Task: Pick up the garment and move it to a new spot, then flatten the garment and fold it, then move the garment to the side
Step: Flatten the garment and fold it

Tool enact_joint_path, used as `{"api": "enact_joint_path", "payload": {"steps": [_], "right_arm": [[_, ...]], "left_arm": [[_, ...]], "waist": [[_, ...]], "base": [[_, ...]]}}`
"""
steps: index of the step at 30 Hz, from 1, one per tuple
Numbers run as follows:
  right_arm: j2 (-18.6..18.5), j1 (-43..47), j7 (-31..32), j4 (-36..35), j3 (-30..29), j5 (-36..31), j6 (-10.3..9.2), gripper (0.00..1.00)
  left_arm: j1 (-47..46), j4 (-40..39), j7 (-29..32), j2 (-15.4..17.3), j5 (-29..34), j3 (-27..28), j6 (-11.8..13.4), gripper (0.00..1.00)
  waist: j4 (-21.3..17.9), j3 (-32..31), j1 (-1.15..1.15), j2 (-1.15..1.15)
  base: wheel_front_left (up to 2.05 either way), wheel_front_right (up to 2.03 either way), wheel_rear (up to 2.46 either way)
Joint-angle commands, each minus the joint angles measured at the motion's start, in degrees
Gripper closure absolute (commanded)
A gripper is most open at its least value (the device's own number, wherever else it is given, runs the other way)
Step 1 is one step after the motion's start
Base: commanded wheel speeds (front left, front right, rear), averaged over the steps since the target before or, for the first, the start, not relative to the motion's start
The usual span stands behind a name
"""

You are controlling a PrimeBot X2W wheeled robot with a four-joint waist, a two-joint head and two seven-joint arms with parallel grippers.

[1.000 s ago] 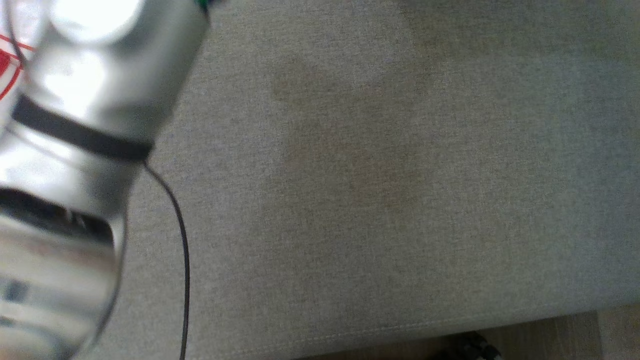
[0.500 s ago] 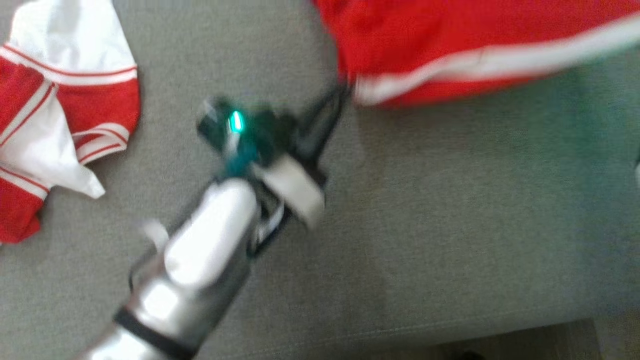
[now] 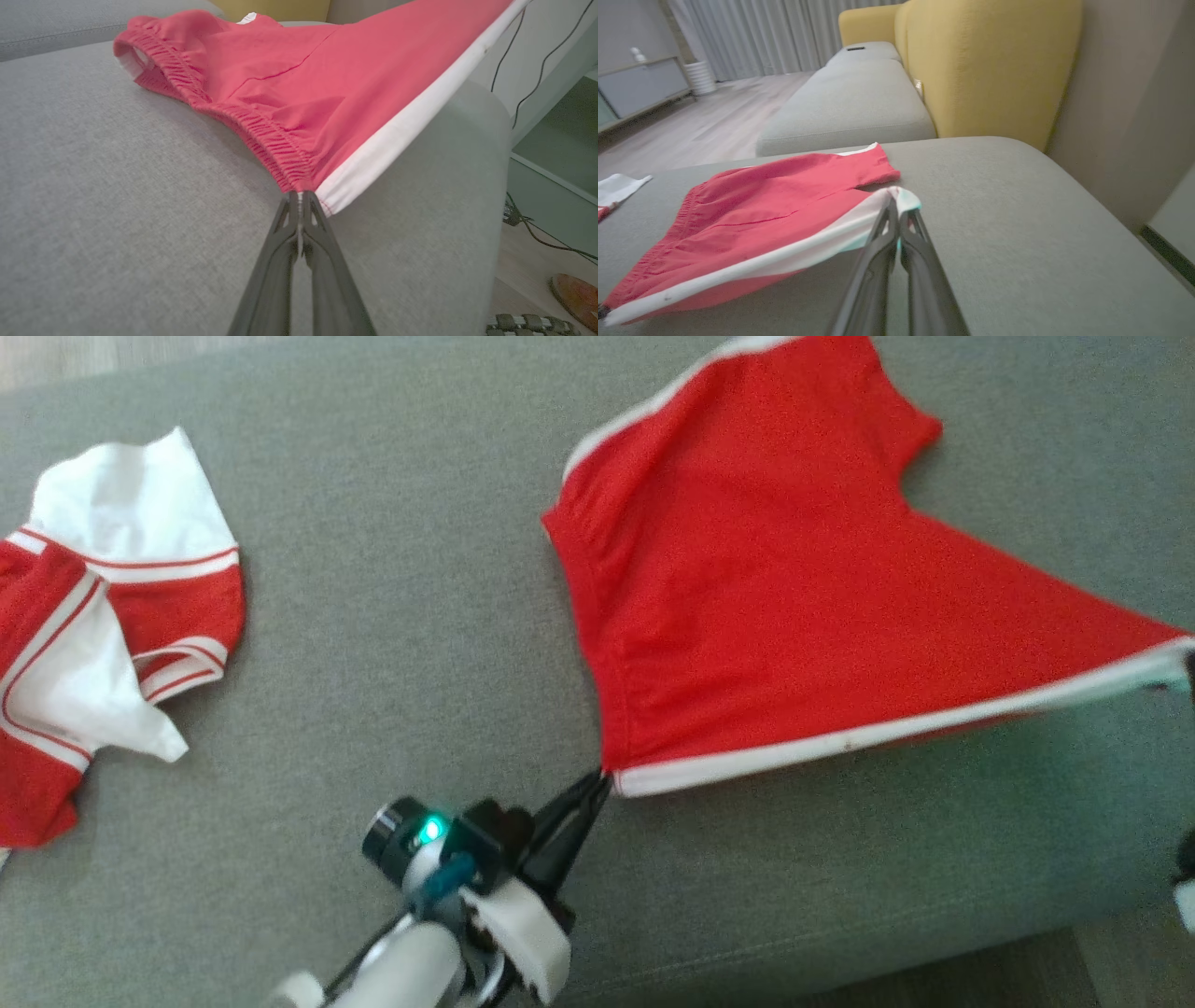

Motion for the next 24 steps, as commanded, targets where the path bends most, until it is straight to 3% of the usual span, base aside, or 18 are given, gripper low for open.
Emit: {"api": "enact_joint_path", "payload": {"steps": [1,7,10,11,17,24], "right_arm": [[-1.2,2.86,1.33,-4.42,-2.91,-0.96,0.37,1.0],[0.61,9.0,7.61,-13.49,-9.27,-4.44,0.37,1.0],[-1.13,7.66,10.18,-14.05,-9.73,-6.27,0.37,1.0],[-3.05,5.97,12.22,-13.09,-9.63,-7.53,0.37,1.0],[-5.94,-3.71,20.82,-7.78,-10.64,-9.79,0.37,1.0],[-10.69,-16.77,27.41,-1.44,-7.09,-10.46,0.37,1.0]], "left_arm": [[1.2,-2.8,-0.28,1.56,-0.33,2.26,0.58,1.0],[5.45,-9.79,-0.27,2.45,-2.08,2.93,1.37,1.0],[4.27,-13.07,0.63,1.04,-4.26,3.33,0.78,1.0],[2.08,-14.31,1.88,-0.25,-5.82,3.21,0.01,1.0],[-7.72,-13.48,5.45,-4.11,-13.39,2.9,-1.75,1.0],[-17.74,-7.44,7.5,-5.45,-21.53,2.59,-1.47,1.0]], "waist": [[-0.35,-1.24,0.01,0.0],[1.33,-2.14,0.01,0.0],[2.93,-1.96,0.01,0.0],[4.42,-1.59,0.01,0.0],[8.15,1.35,0.01,0.0],[11.18,6.42,0.01,0.0]], "base": [[0.0,0.0,0.0],[0.0,0.0,0.0],[0.0,0.0,0.0],[0.0,0.0,0.0],[0.0,0.0,0.0],[0.0,0.0,0.0]]}}
